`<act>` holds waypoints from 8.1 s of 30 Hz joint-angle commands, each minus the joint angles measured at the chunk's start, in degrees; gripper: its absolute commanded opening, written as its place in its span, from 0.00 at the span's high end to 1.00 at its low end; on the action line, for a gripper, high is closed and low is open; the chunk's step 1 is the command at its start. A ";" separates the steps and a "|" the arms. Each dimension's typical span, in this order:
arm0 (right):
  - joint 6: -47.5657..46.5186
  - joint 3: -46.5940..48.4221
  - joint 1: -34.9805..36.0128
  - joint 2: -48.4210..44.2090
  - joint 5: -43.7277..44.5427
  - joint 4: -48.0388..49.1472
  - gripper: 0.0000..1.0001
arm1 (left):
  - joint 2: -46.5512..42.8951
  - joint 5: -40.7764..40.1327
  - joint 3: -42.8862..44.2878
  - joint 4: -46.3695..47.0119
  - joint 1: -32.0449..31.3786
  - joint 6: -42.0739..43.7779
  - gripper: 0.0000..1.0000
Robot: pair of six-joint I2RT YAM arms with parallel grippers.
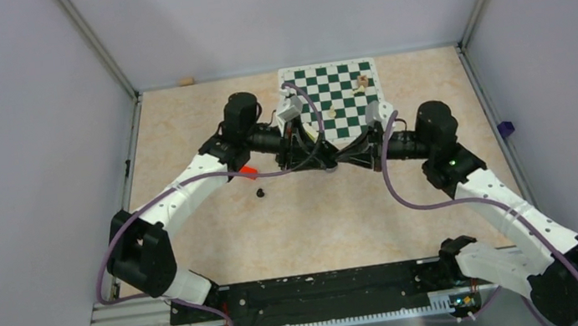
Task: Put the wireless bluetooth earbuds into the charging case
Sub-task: Place the earbud in the charging case, then pick up the earbud from the center of the board, then place the earbud at the center of the board, then pick up the earbud from the center of the board.
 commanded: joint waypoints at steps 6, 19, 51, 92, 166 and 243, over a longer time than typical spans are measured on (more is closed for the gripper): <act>1.30 -0.37 1.45 0.63 -1.26 3.64 1.00 | -2.11 0.43 -0.48 4.54 0.34 -1.55 1.00; 1.33 -0.24 2.07 1.34 1.94 3.38 1.00 | -3.04 0.86 -0.79 4.98 0.73 -1.20 1.00; 0.08 2.49 3.73 0.53 5.64 0.84 0.77 | -3.87 3.35 -0.19 1.41 0.73 3.36 1.00; -0.39 17.86 2.89 14.79 15.21 -11.30 0.29 | -16.71 7.26 3.20 -10.00 21.77 12.28 1.00; 1.47 34.10 22.23 48.28 30.72 -20.30 0.85 | -22.41 22.99 -1.43 -47.48 48.93 48.36 1.00; -33.39 15.52 -8.65 35.84 20.41 -53.22 0.28 | -22.02 21.81 -0.84 -48.48 44.43 49.02 1.00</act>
